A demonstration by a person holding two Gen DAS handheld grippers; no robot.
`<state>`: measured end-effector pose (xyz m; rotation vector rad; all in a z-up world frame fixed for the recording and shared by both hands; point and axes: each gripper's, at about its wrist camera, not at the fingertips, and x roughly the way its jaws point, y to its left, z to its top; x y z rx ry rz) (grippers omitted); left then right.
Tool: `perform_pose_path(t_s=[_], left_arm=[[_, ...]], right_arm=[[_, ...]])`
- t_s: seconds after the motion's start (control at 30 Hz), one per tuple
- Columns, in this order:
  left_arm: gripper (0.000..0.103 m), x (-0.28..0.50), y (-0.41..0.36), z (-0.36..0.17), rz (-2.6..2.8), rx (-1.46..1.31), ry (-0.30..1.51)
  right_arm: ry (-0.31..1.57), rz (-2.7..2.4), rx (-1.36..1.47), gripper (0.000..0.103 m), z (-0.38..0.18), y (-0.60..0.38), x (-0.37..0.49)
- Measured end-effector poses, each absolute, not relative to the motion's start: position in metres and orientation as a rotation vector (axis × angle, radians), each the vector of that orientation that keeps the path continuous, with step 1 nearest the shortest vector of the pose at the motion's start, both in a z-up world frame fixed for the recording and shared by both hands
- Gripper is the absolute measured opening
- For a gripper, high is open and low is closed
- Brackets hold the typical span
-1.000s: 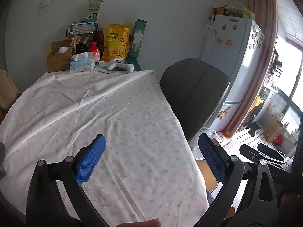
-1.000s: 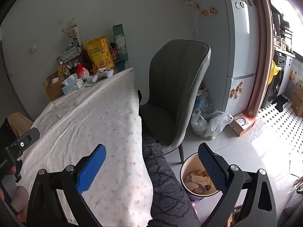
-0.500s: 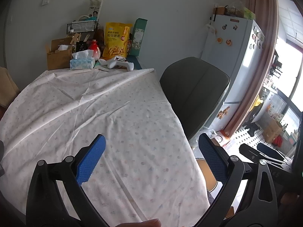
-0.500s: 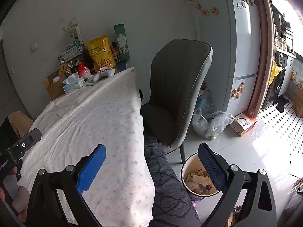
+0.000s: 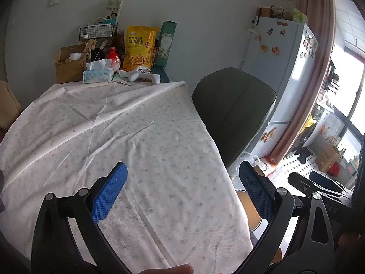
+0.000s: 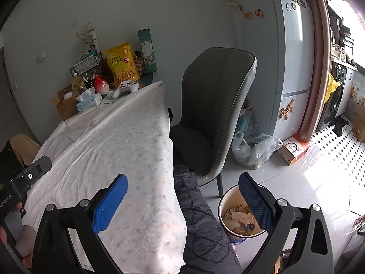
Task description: Collect trash
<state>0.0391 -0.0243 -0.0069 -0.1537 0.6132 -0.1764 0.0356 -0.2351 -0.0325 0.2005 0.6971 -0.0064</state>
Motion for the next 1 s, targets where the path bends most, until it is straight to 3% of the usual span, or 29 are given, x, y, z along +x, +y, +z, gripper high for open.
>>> perform_pose_path(t_s=[1.0], left_arm=[[0.097,0.0417,-0.0268,-0.0095,-0.197,-0.126,0.614]], right_arm=[[0.7,0.004,0.193,0.095,-0.032,-0.2337,0.0388]])
